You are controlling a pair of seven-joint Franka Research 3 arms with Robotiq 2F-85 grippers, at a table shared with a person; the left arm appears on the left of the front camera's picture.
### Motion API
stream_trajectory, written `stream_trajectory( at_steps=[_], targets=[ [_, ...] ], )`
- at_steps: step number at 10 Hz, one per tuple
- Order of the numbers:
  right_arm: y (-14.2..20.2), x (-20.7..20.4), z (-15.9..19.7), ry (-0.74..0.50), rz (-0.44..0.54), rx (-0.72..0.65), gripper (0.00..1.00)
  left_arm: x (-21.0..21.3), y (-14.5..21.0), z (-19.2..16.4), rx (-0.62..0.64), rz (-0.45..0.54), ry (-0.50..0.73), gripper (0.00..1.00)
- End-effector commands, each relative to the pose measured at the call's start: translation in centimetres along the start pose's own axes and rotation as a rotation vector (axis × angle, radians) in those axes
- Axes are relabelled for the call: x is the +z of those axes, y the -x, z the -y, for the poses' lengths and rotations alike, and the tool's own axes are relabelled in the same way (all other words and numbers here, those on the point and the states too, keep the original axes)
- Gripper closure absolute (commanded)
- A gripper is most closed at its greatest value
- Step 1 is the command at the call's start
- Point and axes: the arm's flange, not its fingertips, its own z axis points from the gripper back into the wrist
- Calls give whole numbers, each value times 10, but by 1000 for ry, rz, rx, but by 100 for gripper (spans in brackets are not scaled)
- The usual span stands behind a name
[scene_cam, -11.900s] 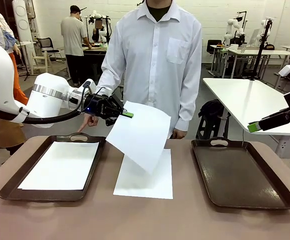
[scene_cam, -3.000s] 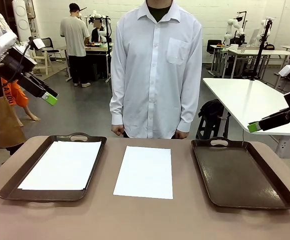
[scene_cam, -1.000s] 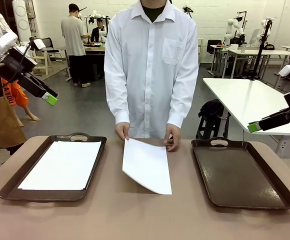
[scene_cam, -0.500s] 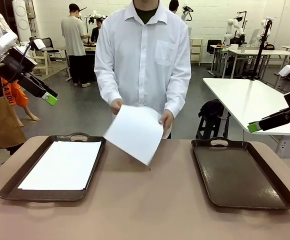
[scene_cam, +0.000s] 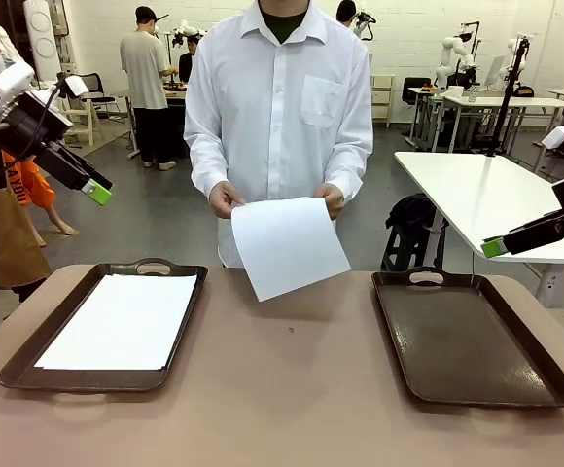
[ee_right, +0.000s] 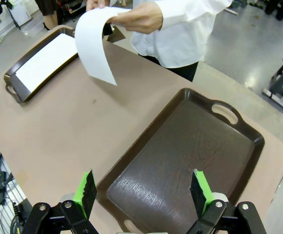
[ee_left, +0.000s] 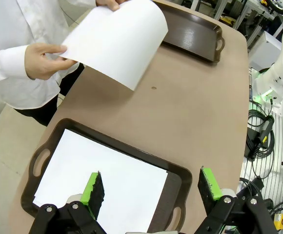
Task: Sort the A4 documents.
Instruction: Receive the A4 Paper.
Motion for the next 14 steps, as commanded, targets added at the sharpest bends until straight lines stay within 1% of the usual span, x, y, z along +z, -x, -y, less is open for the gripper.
stream_trajectory(
  at_steps=[1, 14],
  targets=[
    [0, -1, 0, -2, -1, -1, 0, 1, -1, 2, -18, 7, -5, 0],
    [0, -1, 0, -2, -1, -1, 0, 1, -1, 2, -18, 7, -5, 0]
  ],
)
